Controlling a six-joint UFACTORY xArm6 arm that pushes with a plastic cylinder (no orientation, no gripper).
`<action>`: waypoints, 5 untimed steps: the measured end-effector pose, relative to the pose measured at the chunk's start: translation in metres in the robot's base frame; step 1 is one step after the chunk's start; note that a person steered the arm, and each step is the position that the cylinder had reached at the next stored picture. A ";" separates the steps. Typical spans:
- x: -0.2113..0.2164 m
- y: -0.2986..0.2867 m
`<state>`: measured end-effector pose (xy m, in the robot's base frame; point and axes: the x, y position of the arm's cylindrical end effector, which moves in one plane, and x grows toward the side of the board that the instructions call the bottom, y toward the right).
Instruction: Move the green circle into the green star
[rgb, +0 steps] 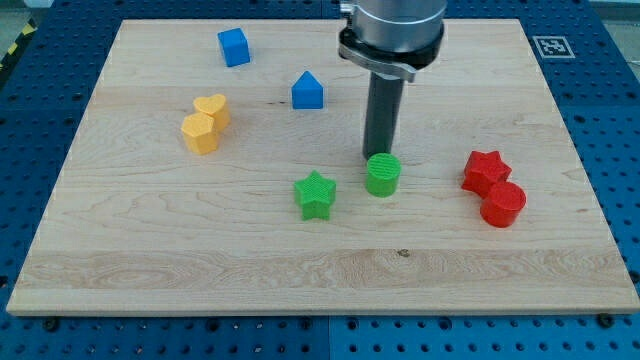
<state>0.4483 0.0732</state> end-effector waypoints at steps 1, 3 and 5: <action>-0.001 0.036; 0.033 -0.009; 0.032 -0.057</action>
<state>0.4804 0.0162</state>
